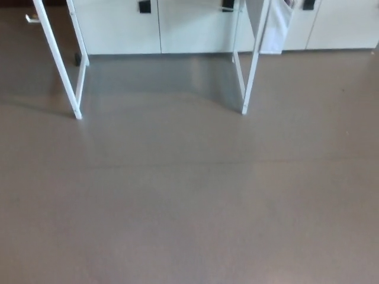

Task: The robot walks towards a desk on which a file tray is kept in the middle and a cube is kept to its right. The robot lifts the cube using its right hand and places it on the file tray.

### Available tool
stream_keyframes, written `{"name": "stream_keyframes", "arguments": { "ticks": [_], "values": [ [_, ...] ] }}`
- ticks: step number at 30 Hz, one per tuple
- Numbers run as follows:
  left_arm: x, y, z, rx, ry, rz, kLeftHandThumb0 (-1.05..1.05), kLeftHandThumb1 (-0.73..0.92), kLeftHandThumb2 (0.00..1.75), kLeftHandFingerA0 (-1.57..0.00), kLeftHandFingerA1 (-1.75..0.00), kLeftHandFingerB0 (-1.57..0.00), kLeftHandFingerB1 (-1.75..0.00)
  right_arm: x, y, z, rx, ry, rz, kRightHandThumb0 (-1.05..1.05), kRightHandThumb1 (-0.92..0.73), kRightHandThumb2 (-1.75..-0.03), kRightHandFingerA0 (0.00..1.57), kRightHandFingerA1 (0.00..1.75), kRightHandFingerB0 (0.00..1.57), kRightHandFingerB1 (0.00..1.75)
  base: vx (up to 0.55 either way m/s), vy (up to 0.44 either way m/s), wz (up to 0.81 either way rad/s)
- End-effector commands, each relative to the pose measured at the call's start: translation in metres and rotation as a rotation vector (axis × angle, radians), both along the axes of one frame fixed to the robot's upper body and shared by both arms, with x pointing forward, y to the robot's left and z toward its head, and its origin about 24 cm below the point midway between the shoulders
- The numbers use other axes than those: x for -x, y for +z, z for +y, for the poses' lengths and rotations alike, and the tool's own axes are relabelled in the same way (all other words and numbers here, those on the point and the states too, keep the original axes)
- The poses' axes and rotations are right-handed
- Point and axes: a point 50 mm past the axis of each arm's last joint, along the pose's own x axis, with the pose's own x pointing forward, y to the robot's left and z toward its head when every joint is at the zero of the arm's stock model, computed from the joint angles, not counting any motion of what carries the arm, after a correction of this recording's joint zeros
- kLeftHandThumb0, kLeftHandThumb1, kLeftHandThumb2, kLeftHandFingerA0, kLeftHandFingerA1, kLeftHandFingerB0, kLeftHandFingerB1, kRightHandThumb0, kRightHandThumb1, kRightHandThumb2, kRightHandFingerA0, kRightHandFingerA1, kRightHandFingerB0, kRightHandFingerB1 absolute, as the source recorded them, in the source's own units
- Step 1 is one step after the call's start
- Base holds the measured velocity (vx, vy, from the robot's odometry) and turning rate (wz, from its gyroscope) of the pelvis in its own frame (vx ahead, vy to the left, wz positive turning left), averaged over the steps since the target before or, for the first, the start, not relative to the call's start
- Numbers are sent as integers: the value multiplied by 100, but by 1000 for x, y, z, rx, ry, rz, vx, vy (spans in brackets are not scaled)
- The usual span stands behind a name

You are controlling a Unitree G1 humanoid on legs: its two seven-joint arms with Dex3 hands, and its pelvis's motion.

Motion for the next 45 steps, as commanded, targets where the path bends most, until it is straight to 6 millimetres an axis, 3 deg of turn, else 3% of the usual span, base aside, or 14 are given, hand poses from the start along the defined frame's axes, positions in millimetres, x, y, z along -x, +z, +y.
{"name": "stream_keyframes", "arguments": {
  "ticks": [1,3,8,10,16,17,18,19,21,22,29,30,31,45],
  "values": [
    [2,3,3,-14,-20,23,-68,58,90,-21,-50,-2,-22,-3,1,1,0,27,-20,-60,-50,-77,36,48,8,36,303,-87,7],
    [1,2,3,-13,-23,23,-62,74,61,-26,-36,-3,-21,-5,3,1,-6,46,7,-62,-51,-79,31,48,7,33,361,-144,18],
    [-2,2,3,-24,-45,17,-62,76,62,-24,-35,-3,-22,-3,-1,0,-5,30,14,-59,-52,-76,38,48,8,36,455,-230,17],
    [-3,2,3,-15,-40,21,-67,58,91,-13,-49,0,-21,-4,3,4,9,81,28,-60,-53,-79,34,48,8,35,316,-115,2],
    [-5,3,3,-9,-33,10,-68,59,91,-14,-48,0,-20,-4,4,9,-10,61,20,-59,-53,-79,29,46,7,35,294,-39,-5],
    [-6,5,3,-7,-47,14,-63,75,61,-23,-35,-2,-23,-2,4,7,-19,44,3,-59,-53,-76,31,45,9,36,386,80,-24],
    [-6,5,2,-2,-34,5,-64,59,91,-18,-50,0,-22,-1,6,8,-20,73,25,-62,-54,-80,35,48,8,35,408,105,-29],
    [-6,4,2,-8,-37,2,-60,72,64,-22,-38,-6,-16,-2,5,9,-1,97,38,-63,-53,-81,35,48,8,37,463,96,-21],
    [-7,6,2,-1,-38,-2,-66,57,91,-15,-49,0,-21,-1,5,10,-12,95,22,-61,-53,-79,34,48,9,37,547,100,-25],
    [-7,6,2,2,-26,-6,-59,73,65,-21,-37,-6,-16,0,4,9,-13,87,26,-61,-53,-79,33,47,8,37,693,-25,-39],
    [-11,7,3,-15,-54,-7,-61,73,64,-20,-37,-7,-17,-2,6,10,-13,51,55,-57,-67,-61,29,35,12,21,572,15,-16],
    [-11,6,3,-17,-44,-5,-61,72,64,-20,-36,-7,-17,-1,7,10,-17,50,54,-63,-54,-85,24,47,3,30,216,1,11],
    [-11,6,3,-16,-40,-5,-62,72,64,-21,-37,-6,-17,0,7,10,-18,50,42,-55,-65,-62,34,37,12,22,368,-28,13],
    [-19,8,3,-37,-71,-6,-62,72,63,-23,-35,-8,-18,2,2,9,-18,28,36,-62,-53,-79,25,44,7,36,385,-102,24]
  ]
}}
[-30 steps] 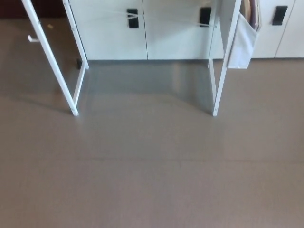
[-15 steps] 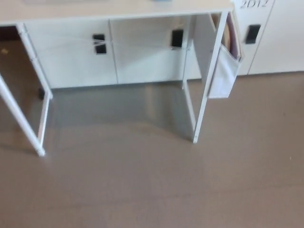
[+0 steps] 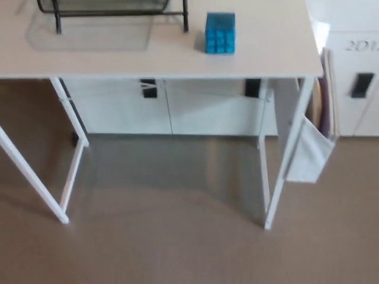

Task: The robot walks towards a desk on which a file tray is kept in the middle and a cube is kept to its right. The robot lifts the cube using its right hand and places it on the file tray.

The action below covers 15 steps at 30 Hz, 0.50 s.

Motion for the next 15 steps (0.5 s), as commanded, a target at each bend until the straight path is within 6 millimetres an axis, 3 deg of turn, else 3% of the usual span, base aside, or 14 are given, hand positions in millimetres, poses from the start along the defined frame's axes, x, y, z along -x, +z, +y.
{"name": "stream_keyframes", "arguments": {
  "ticks": [1,2,3,4,5,6,7,8,10,11,12,15],
  "values": [
    [-7,6,8,-53,-21,19,-62,73,63,-22,-35,-9,-18,10,-2,2,-14,-3,2,-60,-54,-80,25,45,7,35,366,-5,-16],
    [-7,6,9,-51,-16,18,-62,74,64,-19,-34,-9,-18,11,-3,2,-7,-8,-4,-60,-53,-79,29,45,7,36,423,23,-18],
    [-7,6,9,-35,3,11,-67,58,88,-9,-46,-4,-25,11,-2,3,-1,-9,0,-64,-54,-81,28,44,7,36,446,24,-30],
    [-7,6,9,-28,11,7,-67,58,88,-9,-46,-4,-25,11,-1,3,2,-9,1,-64,-54,-81,28,44,7,36,482,47,-34],
    [-7,6,9,-31,28,10,-62,73,65,-16,-35,-9,-18,9,-1,3,-1,-19,7,-62,-53,-79,26,43,7,35,544,76,-41],
    [-7,6,9,-26,38,5,-61,74,61,-16,-34,-5,-25,9,-2,2,0,-24,10,-62,-53,-78,22,42,9,35,680,112,-26],
    [-7,6,8,-23,33,1,-62,73,64,-19,-36,-8,-19,9,-2,2,7,-23,14,-64,-54,-78,19,41,9,36,591,35,-65],
    [-7,5,8,-48,2,19,-70,60,89,-18,-47,-6,-27,8,-2,1,0,-22,21,-62,-53,-81,20,43,6,32,593,-22,-64],
    [-8,4,9,-72,-24,36,-70,60,89,-18,-47,-6,-27,7,-1,0,-19,-29,25,-62,-53,-81,20,43,6,32,595,-11,-54],
    [-10,4,8,-59,-20,25,-64,75,62,-24,-37,-6,-24,4,-1,0,-5,22,50,-65,-54,-85,22,45,3,30,592,-3,-24],
    [-9,8,7,-31,-18,10,-62,74,64,-21,-38,-9,-18,5,-2,1,-11,-33,-25,-57,-51,-75,28,44,9,36,588,-5,-25],
    [-8,10,6,-34,-36,-4,-62,76,65,-17,-36,-9,-19,5,-1,2,-19,-30,-16,-58,-53,-76,27,43,8,35,419,-12,-4]
  ]
}}
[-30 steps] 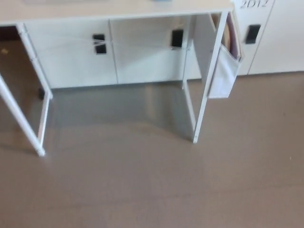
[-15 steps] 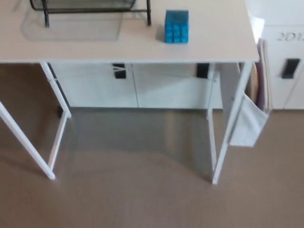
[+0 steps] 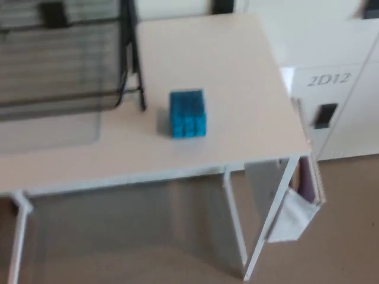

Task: The robot walks towards a desk on which a file tray is kept in the middle and a cube is kept to its right. The robot lifts the cube using its right hand and places it on the file tray.

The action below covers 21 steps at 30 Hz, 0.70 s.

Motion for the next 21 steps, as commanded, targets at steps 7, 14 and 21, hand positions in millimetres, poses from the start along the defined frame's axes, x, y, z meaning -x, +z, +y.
{"name": "stream_keyframes", "arguments": {
  "ticks": [7,14,21],
  "values": [
    [8,2,6,-9,52,25,-64,75,61,-24,-37,-6,-24,-7,6,4,-2,17,-22,-60,-54,-79,27,44,7,36,417,-172,19],
    [3,3,5,-4,27,24,-61,75,65,-18,-36,-8,-18,3,-4,-9,-20,-82,-64,-63,-51,-78,29,44,8,36,248,-144,6],
    [1,2,6,3,43,25,-67,58,89,-9,-46,-3,-23,-1,0,-6,-51,-90,-80,-54,-51,-74,27,43,8,35,187,71,-15]
  ]
}}
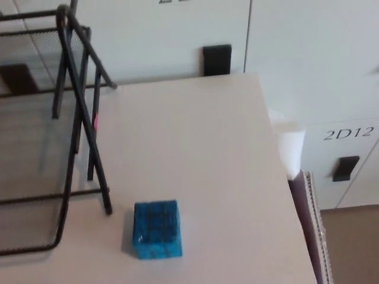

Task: The robot walks towards a desk on which a file tray is kept in the middle and a cube is kept to its right. The robot lifts the cube using its right hand and places it on the file tray.

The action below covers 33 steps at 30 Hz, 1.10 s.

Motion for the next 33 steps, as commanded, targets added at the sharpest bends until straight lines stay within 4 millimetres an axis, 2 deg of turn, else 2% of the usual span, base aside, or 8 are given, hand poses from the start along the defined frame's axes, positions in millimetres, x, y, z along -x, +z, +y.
{"name": "stream_keyframes", "arguments": {
  "ticks": [1,5,6,9,26,27,28,33],
  "values": [
    [1,6,6,1,23,3,-62,75,64,-17,-36,-8,-17,-4,1,2,18,59,9,-55,-52,-74,27,43,8,35,244,198,-12],
    [1,5,7,-6,24,5,-61,75,64,-18,-36,-8,-17,-5,1,3,9,62,27,-56,-52,-75,24,43,8,33,183,117,5],
    [2,5,7,-3,28,1,-66,59,90,-10,-47,-3,-25,-5,1,4,8,63,30,-51,-64,-59,31,34,11,26,59,160,8],
    [3,5,7,-24,2,9,-64,76,62,-25,-37,-6,-24,-3,3,3,2,55,1,-59,-52,-76,26,43,8,35,-1,156,10],
    [2,4,7,-24,25,13,-62,75,65,-18,-35,-8,-18,-10,1,2,14,51,-28,-51,-50,-71,26,42,13,35,-71,0,-4],
    [0,4,8,-4,71,-2,-67,59,88,-8,-45,-4,-25,-11,-1,-2,-25,-18,-57,-49,-50,-70,20,40,10,34,-102,225,-6],
    [0,4,8,-5,66,-3,-62,74,64,-19,-38,-7,-18,-10,-2,-3,-24,-26,-59,-51,-50,-70,23,41,11,34,-157,236,-12],
    [-4,6,9,-26,32,-6,-63,74,64,-22,-35,-8,-18,-14,-1,1,-22,12,-81,-52,-50,-73,26,43,10,35,-129,240,9]
  ]
}}
